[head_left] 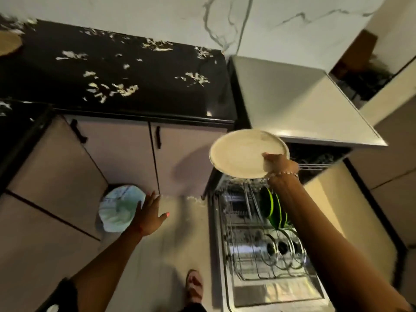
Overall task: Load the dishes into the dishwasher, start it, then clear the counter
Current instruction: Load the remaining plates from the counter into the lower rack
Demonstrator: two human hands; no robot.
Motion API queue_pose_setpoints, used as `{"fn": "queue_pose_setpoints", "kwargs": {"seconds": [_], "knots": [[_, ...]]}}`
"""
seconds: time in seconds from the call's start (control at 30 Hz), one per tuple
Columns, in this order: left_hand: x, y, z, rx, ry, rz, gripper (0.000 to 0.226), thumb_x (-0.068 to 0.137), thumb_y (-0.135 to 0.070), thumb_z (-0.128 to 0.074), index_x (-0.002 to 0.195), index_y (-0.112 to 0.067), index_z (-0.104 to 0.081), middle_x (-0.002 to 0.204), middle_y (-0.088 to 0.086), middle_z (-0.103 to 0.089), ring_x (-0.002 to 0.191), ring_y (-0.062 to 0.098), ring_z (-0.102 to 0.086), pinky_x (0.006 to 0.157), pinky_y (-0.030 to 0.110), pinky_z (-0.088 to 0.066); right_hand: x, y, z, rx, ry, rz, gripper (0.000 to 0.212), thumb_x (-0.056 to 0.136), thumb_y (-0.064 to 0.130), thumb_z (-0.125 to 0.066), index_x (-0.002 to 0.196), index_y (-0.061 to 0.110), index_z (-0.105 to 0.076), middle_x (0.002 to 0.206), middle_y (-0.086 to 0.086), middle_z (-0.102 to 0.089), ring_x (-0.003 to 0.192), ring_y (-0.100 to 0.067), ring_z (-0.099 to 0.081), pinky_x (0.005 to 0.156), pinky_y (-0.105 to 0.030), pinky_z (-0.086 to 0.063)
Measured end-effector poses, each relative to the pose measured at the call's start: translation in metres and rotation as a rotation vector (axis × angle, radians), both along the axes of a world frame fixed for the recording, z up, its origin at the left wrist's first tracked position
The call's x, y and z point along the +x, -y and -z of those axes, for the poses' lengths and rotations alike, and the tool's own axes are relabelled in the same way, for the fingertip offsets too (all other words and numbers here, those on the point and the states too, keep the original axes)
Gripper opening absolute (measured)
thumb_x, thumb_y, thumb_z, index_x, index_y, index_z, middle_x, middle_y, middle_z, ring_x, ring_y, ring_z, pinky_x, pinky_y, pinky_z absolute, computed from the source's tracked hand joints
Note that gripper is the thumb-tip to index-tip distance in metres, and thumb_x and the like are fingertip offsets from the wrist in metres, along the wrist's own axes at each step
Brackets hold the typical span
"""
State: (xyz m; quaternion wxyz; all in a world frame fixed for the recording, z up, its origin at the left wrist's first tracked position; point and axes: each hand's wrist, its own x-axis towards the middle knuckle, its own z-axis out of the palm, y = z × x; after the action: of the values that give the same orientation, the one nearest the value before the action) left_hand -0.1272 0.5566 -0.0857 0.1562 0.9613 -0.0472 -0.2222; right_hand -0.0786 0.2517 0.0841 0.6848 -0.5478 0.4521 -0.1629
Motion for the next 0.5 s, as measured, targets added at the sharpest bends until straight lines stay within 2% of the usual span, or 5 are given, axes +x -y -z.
{"fn": "queue_pose_setpoints", "kwargs": {"seconds": [0.07, 0.17, 0.27, 0.33, 0.5], "knots": [[-0.015, 0.023, 0.004, -0.031, 0.013, 0.049, 0.069, 0.095, -0.042, -0.041, 0.148, -0.012, -0.007, 0.157, 0.006, 0.005, 0.144, 0.020, 0.008, 0.115, 0.039, 0.000, -0.027, 0.014, 0.010, -0.099, 0.036, 0.074, 0.017, 0.072, -0.006, -0.067, 0.074, 0.003, -0.054, 0.081, -0.015, -0.057, 0.064, -0.022, -0.053, 0.051, -0.027, -0.051], [-0.030, 0.049, 0.016, -0.049, -0.027, 0.121, 0.068, 0.096, -0.041, -0.039, 0.148, -0.014, -0.004, 0.156, 0.005, 0.008, 0.144, 0.019, 0.011, 0.115, 0.036, 0.005, -0.055, 0.028, 0.030, -0.369, -0.019, 0.036, 0.025, 0.081, -0.002, -0.059, 0.106, -0.004, -0.058, 0.097, -0.010, -0.056, 0.086, -0.022, -0.052, 0.077, -0.034, -0.048], [-0.037, 0.071, 0.039, -0.055, -0.065, 0.153, 0.068, 0.096, -0.039, -0.039, 0.148, -0.014, -0.002, 0.156, 0.005, 0.010, 0.143, 0.019, 0.013, 0.115, 0.036, 0.006, -0.071, 0.033, 0.064, -0.676, -0.040, -0.081, 0.027, 0.092, 0.004, -0.046, 0.118, -0.002, -0.050, 0.103, -0.011, -0.056, 0.092, -0.019, -0.050, 0.077, -0.028, -0.042], [-0.043, 0.084, 0.050, -0.071, -0.056, 0.165, 0.070, 0.096, -0.039, -0.041, 0.148, -0.014, -0.001, 0.156, 0.004, 0.012, 0.143, 0.019, 0.014, 0.115, 0.036, 0.007, -0.082, 0.034, 0.090, -0.801, -0.061, -0.235, 0.027, 0.096, 0.008, -0.039, 0.121, -0.001, -0.045, 0.104, -0.015, -0.057, 0.089, -0.021, -0.052, 0.075, -0.035, -0.048], [-0.044, 0.157, 0.146, -0.180, -0.114, 0.122, 0.083, 0.091, -0.039, -0.050, 0.147, -0.014, 0.005, 0.149, -0.004, 0.022, 0.142, 0.019, 0.017, 0.112, 0.035, 0.013, -0.060, 0.070, 0.201, -0.837, -0.240, -0.555, 0.032, 0.099, 0.009, -0.031, 0.128, -0.002, -0.037, 0.096, -0.021, -0.059, 0.086, -0.034, -0.059, 0.074, -0.043, -0.053]]}}
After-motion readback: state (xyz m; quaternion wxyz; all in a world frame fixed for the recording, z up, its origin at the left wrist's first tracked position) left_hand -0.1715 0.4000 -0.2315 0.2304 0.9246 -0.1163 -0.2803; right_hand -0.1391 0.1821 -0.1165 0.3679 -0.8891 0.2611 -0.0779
